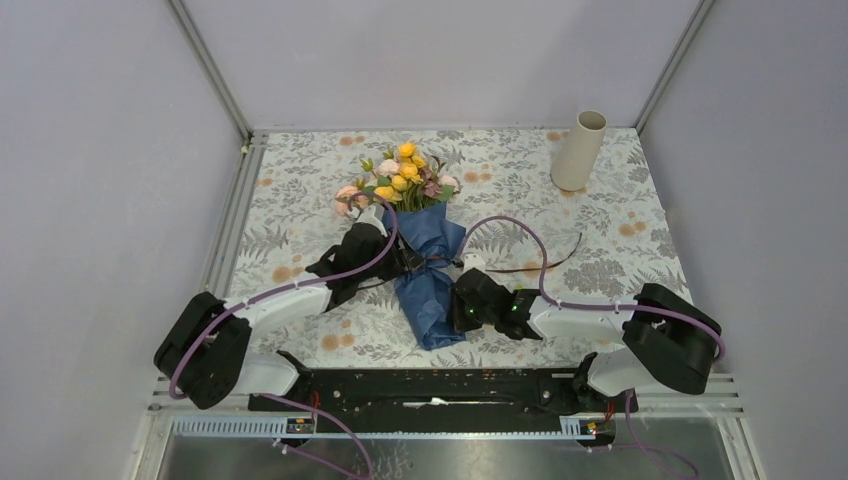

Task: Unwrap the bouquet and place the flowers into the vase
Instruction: Untie the ribbon from the wrapping paper.

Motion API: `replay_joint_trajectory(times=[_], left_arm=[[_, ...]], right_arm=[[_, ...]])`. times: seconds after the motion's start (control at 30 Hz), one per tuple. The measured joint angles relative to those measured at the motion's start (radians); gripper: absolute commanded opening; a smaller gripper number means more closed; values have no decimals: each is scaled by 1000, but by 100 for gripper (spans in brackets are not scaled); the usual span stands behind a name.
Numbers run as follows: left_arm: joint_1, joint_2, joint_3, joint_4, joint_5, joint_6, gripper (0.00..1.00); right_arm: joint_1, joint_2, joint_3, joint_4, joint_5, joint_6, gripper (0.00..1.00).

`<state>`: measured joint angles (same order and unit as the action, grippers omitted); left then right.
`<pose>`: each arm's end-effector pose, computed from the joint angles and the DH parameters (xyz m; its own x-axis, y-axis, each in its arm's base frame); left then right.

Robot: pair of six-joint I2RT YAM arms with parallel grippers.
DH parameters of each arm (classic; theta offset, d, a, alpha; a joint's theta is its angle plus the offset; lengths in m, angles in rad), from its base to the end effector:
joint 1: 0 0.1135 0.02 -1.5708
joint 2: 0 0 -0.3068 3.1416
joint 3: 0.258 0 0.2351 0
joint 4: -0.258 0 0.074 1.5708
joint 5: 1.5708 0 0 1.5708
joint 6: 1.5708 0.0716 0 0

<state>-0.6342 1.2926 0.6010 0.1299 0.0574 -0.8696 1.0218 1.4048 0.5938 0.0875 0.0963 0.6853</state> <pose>0.2168 -0.1646 0.2322 -0.7587 -0.3889 -0.5227 0.0791 0.7414 -0.6664 0.1511 0.2338 0.1964 -0.7811 -0.0696 -0.6206 -0.4096 0.8072 0.4251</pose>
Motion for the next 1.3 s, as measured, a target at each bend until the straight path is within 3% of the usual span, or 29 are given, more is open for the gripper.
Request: replay_joint_trajectory(times=[0.23,0.37,0.53,0.73,1.0,1.17,1.3], left_arm=[[0,59,-17,42,-1,-3,45],[-1,55,-29,62,2,12,55],[-21,-71,-51,53,0,101,63],[-59,-232,-56,52,-27,195,52],[-129,-207,-170,109,-45,176,40],[-201,-176,-183,154,-84,154,37],[-246,-175,-183,183,-135,154,35]], right_arm=[[6,0,-45,-14,1,35,9],[7,-21,-39,-58,19,36,23],[8,-174,11,-238,109,5,51],[-75,-307,102,-334,178,-95,71],[-289,-130,195,-284,64,-243,93],[-309,-12,208,-211,-15,-320,96],[-311,55,209,-153,-52,-369,92]])
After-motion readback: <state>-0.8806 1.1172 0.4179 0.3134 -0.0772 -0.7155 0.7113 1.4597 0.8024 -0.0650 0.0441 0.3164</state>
